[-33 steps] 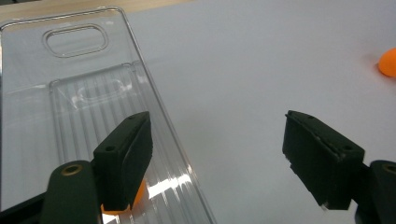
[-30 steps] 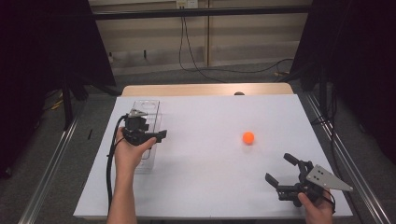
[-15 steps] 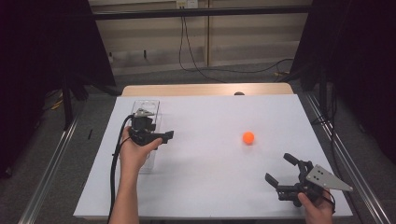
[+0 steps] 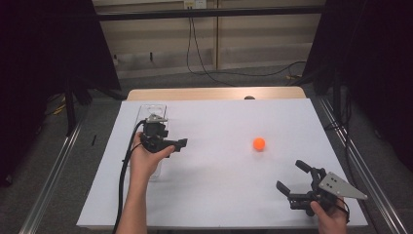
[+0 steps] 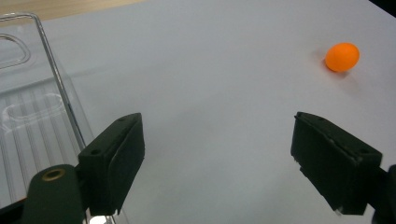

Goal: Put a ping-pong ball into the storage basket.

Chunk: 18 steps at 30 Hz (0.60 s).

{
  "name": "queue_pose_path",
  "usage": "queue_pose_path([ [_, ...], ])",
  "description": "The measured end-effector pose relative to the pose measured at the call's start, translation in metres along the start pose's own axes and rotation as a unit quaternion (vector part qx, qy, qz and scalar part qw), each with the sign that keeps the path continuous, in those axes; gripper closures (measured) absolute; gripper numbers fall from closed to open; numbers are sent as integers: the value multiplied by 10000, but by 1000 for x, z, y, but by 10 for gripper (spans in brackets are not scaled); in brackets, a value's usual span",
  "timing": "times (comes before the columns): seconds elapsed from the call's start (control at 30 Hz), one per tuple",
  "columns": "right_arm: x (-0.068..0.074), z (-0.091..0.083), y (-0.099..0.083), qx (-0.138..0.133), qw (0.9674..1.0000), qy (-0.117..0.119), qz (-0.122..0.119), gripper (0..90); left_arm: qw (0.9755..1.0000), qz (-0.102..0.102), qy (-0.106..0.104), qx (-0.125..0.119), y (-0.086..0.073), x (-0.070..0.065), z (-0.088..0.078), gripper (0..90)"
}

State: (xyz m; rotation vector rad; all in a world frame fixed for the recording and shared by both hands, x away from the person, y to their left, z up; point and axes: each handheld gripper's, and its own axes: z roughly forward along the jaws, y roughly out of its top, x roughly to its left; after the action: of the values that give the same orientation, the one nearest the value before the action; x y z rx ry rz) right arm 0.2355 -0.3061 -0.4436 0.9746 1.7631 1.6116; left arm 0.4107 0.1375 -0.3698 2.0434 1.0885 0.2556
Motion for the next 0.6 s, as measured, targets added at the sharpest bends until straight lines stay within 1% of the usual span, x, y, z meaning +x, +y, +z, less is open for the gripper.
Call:
queue_pose_path([
  [0.1, 0, 0, 0, 1, 10000, -6, -1, 15, 10000, -29, -24, -59, 0, -2, 1, 164],
  [0.2, 0, 0, 0, 4, 10000, -6, -1, 15, 10000, 7, -38, -62, 1, -3, 2, 155],
  [0.23, 0, 0, 0, 7, 10000, -6, 3, 15, 10000, 56, -35, -32, 1, -3, 2, 150],
  [0.37, 0, 0, 0, 4, 10000, -4, 3, 15, 10000, 49, -80, -11, 1, -6, 5, 143],
  [0.6, 0, 0, 0, 9, 10000, -8, 2, 15, 9999, 134, -95, 39, 2, -11, 8, 130],
])
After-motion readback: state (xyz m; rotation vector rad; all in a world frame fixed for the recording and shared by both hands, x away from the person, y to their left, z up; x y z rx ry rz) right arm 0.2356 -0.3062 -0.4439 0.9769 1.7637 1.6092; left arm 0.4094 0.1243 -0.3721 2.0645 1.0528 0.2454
